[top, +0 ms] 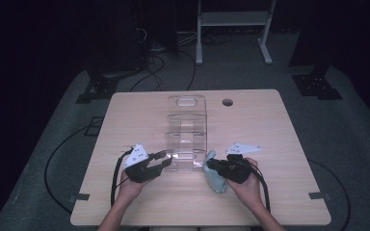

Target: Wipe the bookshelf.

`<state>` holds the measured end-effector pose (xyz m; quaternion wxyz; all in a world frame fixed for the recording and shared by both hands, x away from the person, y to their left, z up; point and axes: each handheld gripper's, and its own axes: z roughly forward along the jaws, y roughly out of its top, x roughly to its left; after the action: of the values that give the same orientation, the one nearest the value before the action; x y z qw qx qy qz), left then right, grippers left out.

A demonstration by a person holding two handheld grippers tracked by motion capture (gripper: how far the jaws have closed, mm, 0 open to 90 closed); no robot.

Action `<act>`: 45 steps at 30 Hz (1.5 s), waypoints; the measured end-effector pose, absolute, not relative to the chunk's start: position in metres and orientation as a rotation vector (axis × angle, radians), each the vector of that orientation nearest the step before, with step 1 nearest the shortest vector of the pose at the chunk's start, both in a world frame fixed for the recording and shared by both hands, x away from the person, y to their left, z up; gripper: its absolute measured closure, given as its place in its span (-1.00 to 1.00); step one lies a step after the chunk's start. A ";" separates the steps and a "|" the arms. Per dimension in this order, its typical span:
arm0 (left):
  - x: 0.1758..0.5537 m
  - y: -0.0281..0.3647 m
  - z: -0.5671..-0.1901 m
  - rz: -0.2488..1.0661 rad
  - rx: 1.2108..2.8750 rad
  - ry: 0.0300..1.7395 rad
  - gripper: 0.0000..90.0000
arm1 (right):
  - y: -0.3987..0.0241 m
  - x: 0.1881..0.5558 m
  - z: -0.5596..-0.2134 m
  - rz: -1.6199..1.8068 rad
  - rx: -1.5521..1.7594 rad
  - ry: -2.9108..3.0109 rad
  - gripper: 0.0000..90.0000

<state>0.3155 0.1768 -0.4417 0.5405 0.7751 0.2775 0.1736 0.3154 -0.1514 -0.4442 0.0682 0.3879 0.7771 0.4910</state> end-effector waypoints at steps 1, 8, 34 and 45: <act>0.314 0.174 -0.441 0.413 1.851 0.652 0.33 | -0.152 0.316 -0.444 1.479 1.173 2.330 0.84; 0.310 0.165 -0.441 0.403 1.867 0.612 0.41 | -0.159 0.322 -0.446 1.459 1.233 2.286 0.84; 0.289 0.124 -0.442 0.357 1.938 0.477 0.43 | -0.162 0.333 -0.455 1.464 1.276 2.283 0.84; 0.283 0.111 -0.444 0.331 1.968 0.437 0.37 | -0.166 0.336 -0.456 1.468 1.305 2.269 0.84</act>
<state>0.2830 0.1107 -0.4445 0.5222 0.8216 0.1823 0.1383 0.3358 -0.1660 -0.4561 0.0701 0.4339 0.7541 0.4880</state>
